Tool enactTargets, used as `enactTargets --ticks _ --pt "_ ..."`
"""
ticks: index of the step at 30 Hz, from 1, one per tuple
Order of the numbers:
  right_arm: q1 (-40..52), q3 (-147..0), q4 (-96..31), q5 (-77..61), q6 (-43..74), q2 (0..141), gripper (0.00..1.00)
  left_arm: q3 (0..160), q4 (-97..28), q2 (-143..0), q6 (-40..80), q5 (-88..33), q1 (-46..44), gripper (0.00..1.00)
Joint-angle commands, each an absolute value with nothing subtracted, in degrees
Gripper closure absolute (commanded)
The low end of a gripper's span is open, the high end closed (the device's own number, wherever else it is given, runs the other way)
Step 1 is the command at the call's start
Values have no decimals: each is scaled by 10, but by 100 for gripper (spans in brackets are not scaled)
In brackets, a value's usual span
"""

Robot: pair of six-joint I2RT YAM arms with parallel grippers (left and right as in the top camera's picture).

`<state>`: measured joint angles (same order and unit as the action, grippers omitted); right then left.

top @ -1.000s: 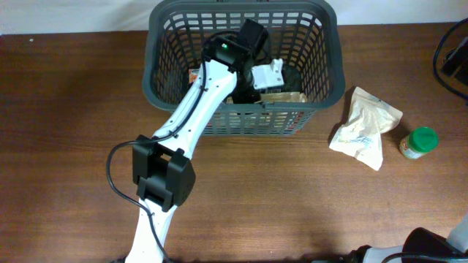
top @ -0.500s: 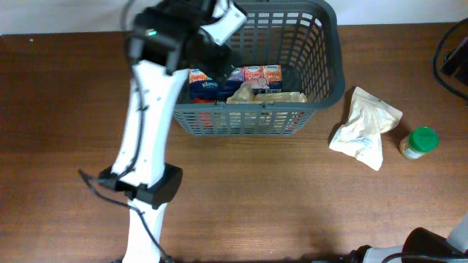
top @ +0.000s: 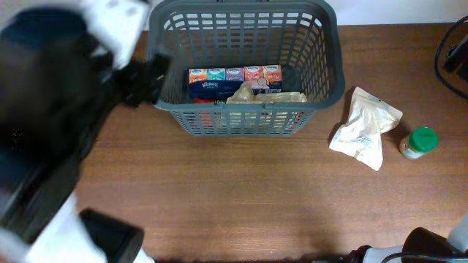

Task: Pack container
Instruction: 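Retract the left arm and reach the right gripper to the green jar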

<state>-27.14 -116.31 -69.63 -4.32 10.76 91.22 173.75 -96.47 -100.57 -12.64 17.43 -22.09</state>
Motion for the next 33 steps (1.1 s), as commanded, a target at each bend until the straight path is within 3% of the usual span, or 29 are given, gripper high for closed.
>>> enactTargets --ticks 1,10,16,33 --pt "-274 -1167 -687 -38 112 916 1 1735 -967 -954 -98 242 -219 1" --pt "-275 -1128 -711 49 177 999 1 1612 -967 -811 -80 347 -219 1" --pt "-275 -1110 -712 48 177 1077 1 1539 -967 -740 -80 350 -219 1" --pt "-301 -1034 -705 77 154 1156 1 1527 -967 -689 -80 349 -219 1"
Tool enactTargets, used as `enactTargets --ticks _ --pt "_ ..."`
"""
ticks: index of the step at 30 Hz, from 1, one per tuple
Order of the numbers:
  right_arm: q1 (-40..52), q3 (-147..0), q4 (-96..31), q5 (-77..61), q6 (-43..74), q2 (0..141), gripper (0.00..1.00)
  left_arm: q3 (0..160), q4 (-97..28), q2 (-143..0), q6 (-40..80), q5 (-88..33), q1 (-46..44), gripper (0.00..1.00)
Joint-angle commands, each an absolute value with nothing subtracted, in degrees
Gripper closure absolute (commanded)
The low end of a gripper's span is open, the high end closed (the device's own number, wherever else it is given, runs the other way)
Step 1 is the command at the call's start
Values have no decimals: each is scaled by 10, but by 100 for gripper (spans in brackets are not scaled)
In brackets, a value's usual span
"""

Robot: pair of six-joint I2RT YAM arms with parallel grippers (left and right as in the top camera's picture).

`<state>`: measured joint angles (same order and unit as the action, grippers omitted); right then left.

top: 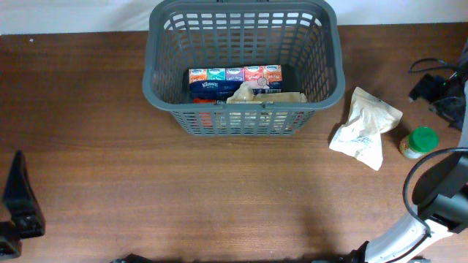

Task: Pack container
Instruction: 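Retract the left arm and reach the right gripper to the green jar, then grasp the green-lidded jar with the right gripper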

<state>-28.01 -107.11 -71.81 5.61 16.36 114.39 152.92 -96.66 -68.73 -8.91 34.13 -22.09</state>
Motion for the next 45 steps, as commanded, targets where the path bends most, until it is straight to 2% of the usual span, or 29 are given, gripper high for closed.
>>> enactTargets --ticks 1,10,45 --pt "-307 -1015 -693 65 143 1156 1 1527 -967 -689 -80 349 -219 1" --pt "-345 -893 -606 -20 83 1156 1 1527 -967 -689 -80 349 -219 1" --pt "-345 -838 -530 -24 86 1157 1 1527 -967 -689 -80 349 -219 1"
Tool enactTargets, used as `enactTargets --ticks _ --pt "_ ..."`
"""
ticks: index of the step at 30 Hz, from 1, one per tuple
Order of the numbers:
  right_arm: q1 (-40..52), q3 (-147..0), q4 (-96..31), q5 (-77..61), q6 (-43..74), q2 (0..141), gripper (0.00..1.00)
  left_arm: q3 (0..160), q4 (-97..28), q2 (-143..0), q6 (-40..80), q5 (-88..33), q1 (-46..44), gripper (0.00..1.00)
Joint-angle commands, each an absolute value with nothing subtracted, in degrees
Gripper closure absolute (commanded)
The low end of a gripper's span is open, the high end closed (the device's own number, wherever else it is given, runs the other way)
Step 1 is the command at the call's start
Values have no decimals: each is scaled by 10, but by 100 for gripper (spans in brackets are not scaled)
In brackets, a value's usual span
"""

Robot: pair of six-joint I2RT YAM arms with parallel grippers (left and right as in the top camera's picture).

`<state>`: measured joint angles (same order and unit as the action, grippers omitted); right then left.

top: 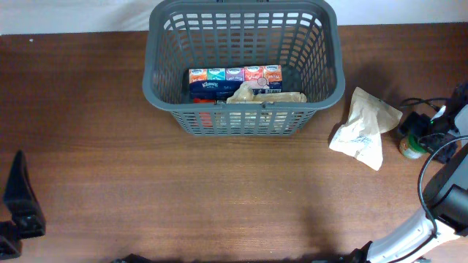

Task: Pack container
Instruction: 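Grasp the green-lidded jar with the right gripper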

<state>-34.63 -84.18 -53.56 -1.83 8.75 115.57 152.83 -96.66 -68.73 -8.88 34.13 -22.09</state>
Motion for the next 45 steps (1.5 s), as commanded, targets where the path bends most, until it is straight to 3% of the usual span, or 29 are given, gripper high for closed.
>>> enactTargets --ticks 1,16,29,37,45 --pt "-345 -838 -528 -24 86 1157 1 1527 -967 -689 -80 349 -219 1" --pt "-345 -838 -518 7 95 1157 1 1527 -967 -689 -80 349 -219 1" --pt "-345 -838 -520 7 95 1157 9 1527 -967 -689 -80 349 -219 1" --pt "-345 -838 -520 20 95 1157 16 1527 -967 -689 -80 349 -219 1" --pt "-345 -838 -522 33 99 1157 34 1527 -967 -689 -80 349 -219 1"
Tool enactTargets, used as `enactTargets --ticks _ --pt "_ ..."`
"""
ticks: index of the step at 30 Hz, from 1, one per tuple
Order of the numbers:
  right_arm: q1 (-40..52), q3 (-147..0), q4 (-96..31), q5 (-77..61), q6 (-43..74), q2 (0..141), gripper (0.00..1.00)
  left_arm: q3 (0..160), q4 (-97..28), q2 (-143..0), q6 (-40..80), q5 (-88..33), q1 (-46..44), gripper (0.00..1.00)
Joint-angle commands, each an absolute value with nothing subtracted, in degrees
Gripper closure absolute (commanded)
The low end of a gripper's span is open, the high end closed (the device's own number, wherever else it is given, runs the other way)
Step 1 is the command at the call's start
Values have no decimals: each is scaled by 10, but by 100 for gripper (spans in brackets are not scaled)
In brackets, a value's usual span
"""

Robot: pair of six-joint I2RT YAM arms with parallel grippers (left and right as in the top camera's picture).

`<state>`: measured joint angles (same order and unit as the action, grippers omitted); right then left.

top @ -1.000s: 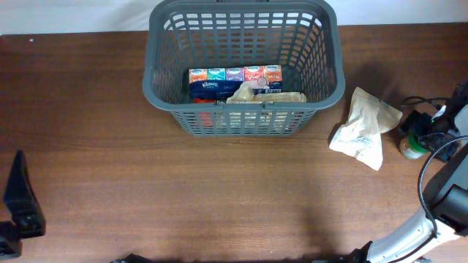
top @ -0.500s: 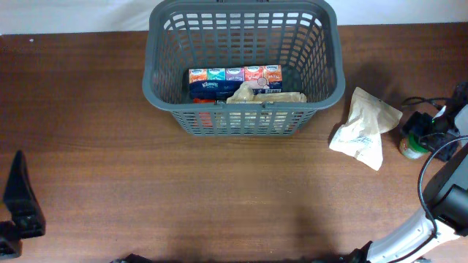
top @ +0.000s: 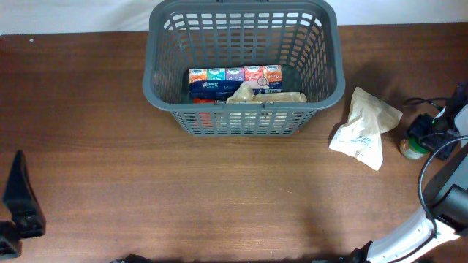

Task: Pack container
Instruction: 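Grasp the green-lidded jar with the right gripper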

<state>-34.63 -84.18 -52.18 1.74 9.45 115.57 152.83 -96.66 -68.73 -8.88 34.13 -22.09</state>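
Note:
A grey plastic basket [top: 245,44] stands at the back middle of the table. Inside lie a Kleenex tissue pack [top: 234,77] and a tan packet [top: 265,96]. A white pouch [top: 364,128] lies to the basket's right. Further right stands a small jar [top: 409,150], its green lid almost wholly covered by my right gripper [top: 424,133], which hangs directly over it; the fingers are hidden, so grip cannot be judged. My left gripper [top: 17,191] rests at the front left edge as one dark wedge, with nothing in it.
Black cables [top: 431,106] run from the right arm near the table's right edge. The white base of the right arm [top: 406,237] stands at the front right corner. The table's back edge runs behind the basket.
My right gripper has shifted slightly right and toward the front over the jar, now covering nearly all of the green lid. The pouch, basket and left arm have not moved.
First my left arm loomed over the basket's left side, with the jar and pouch standing free at the right. Then the left arm lay back at the front left and the right gripper appeared behind the jar. Later it was at the jar, and now sits over it.

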Motion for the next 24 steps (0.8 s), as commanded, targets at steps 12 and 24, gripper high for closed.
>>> enactTargets --ticks 12,24 --pt "-345 -840 -522 -22 114 1154 46 1527 -967 -689 -80 349 -219 1" --pt "-338 -984 -587 -164 115 1064 75 1527 -967 -689 -80 349 -219 1"
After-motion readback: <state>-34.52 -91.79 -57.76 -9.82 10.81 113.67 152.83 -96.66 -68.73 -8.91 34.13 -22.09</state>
